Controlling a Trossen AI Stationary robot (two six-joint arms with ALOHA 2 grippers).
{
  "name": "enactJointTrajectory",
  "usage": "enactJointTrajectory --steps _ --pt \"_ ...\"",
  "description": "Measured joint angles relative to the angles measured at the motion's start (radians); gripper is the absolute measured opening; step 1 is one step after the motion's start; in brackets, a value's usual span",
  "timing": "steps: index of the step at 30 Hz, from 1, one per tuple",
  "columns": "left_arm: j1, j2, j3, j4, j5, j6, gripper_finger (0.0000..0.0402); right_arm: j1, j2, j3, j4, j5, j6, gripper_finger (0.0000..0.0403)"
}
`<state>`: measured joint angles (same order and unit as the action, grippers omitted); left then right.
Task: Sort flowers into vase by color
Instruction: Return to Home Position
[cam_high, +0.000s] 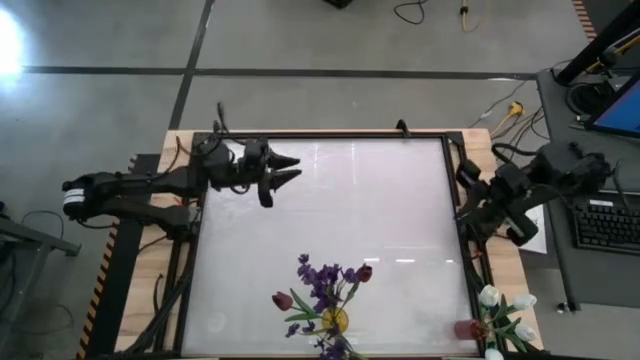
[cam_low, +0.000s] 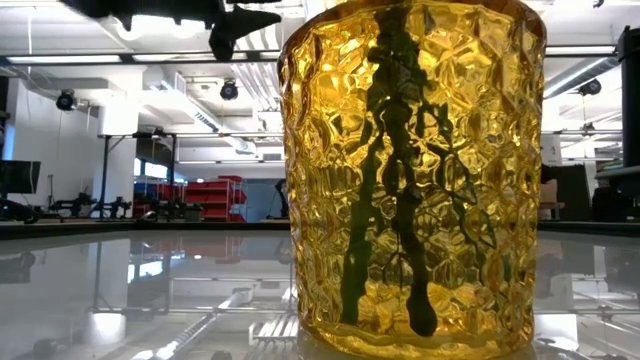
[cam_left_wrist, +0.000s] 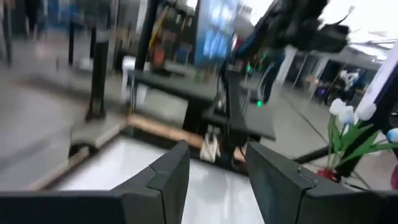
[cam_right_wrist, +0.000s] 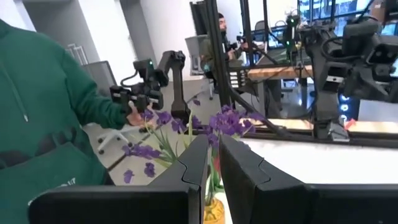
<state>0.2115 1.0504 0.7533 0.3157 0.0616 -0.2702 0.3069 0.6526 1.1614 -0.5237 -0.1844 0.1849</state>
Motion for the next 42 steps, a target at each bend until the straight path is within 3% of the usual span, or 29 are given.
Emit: enactJointTrajectory --steps 6,15,24,31,42 --pt "0.0 0.006 -0.184 0.358 0.0 0.109 0.0146 -0.022 -0.07 -0.167 0.123 0.003 0.088 0.0034" --pt "0.003 0.009 -0.313 0.387 -0.207 0.13 0.0146 -0.083 -0.25 -0.486 0.347 0.002 0.207 0.0034" --pt "-0.013 0.007 -0.401 0.6 -0.018 0.27 0.0146 -0.208 -0.423 -0.735 0.457 0.001 0.299 0.0034" --pt "-0.013 0.004 -0.467 0.611 -0.023 0.247 0.0146 -0.263 -0.489 -0.838 0.518 -0.001 0.292 0.0034" --pt "-0.013 -0.03 -0.62 0.776 -0.026 0.205 0.0146 -0.278 -0.619 -0.999 0.541 0.0 0.276 0.0034"
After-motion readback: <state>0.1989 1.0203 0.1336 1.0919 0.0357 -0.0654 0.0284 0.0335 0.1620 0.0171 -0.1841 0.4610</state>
